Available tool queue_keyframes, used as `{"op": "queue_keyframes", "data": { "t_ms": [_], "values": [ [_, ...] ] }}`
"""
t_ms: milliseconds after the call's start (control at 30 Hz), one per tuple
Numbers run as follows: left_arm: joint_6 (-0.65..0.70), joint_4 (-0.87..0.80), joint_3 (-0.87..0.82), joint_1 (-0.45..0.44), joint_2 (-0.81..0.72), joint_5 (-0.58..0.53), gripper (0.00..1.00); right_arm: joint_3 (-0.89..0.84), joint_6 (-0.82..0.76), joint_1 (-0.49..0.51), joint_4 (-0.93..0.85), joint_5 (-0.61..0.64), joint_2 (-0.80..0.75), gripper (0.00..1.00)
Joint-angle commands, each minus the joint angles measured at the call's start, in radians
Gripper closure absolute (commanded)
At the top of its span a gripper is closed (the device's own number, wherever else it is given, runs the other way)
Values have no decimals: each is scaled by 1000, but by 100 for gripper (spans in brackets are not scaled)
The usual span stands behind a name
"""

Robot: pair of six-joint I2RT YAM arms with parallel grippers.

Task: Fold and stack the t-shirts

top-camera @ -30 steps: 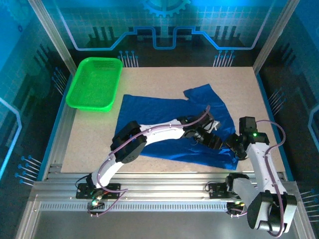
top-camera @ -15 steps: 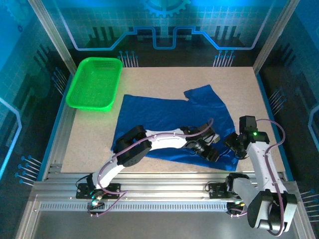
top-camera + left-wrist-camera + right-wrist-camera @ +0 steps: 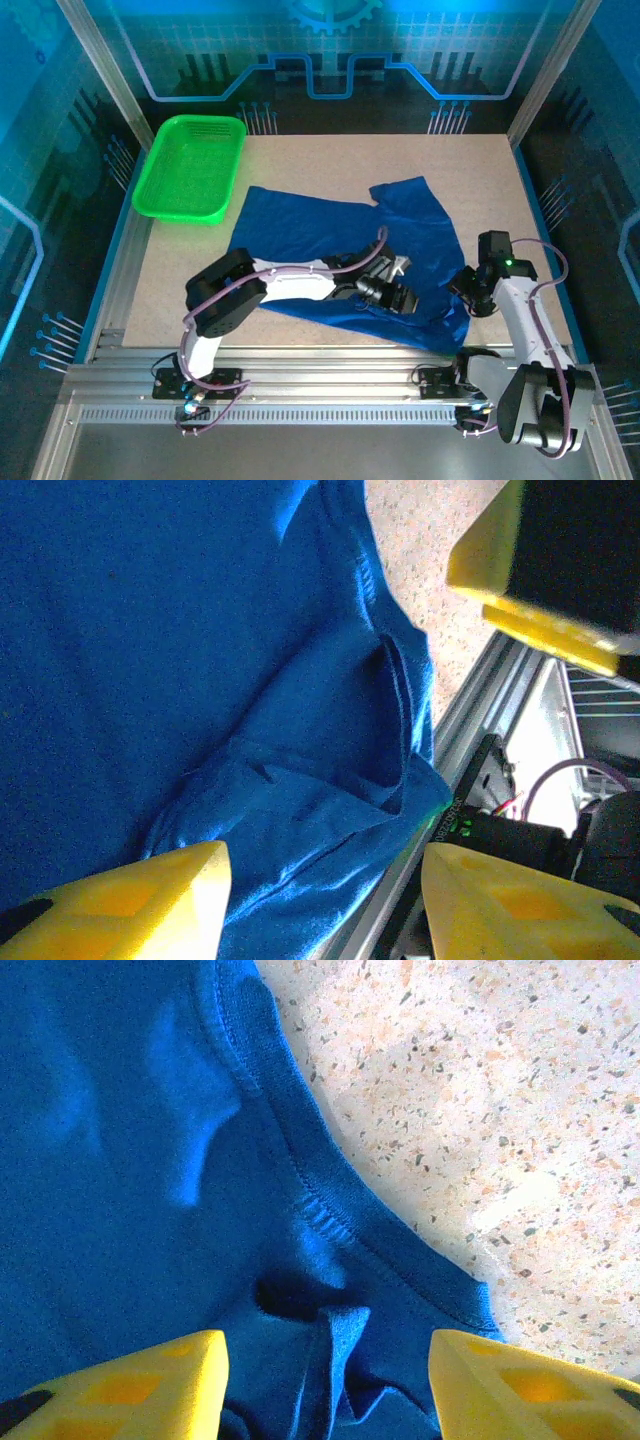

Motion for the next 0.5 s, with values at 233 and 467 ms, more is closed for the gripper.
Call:
{"op": "queue_keyframes", "data": {
  "t_ms": [233,467],
  "values": [
    [248,-380,274,-26,110,-103,47,-17,-7,-19,-4,6,1,44],
    [332,-446,365,-48,175,-111,58,-15,-10,-21,-5,3,1,44]
  ]
}}
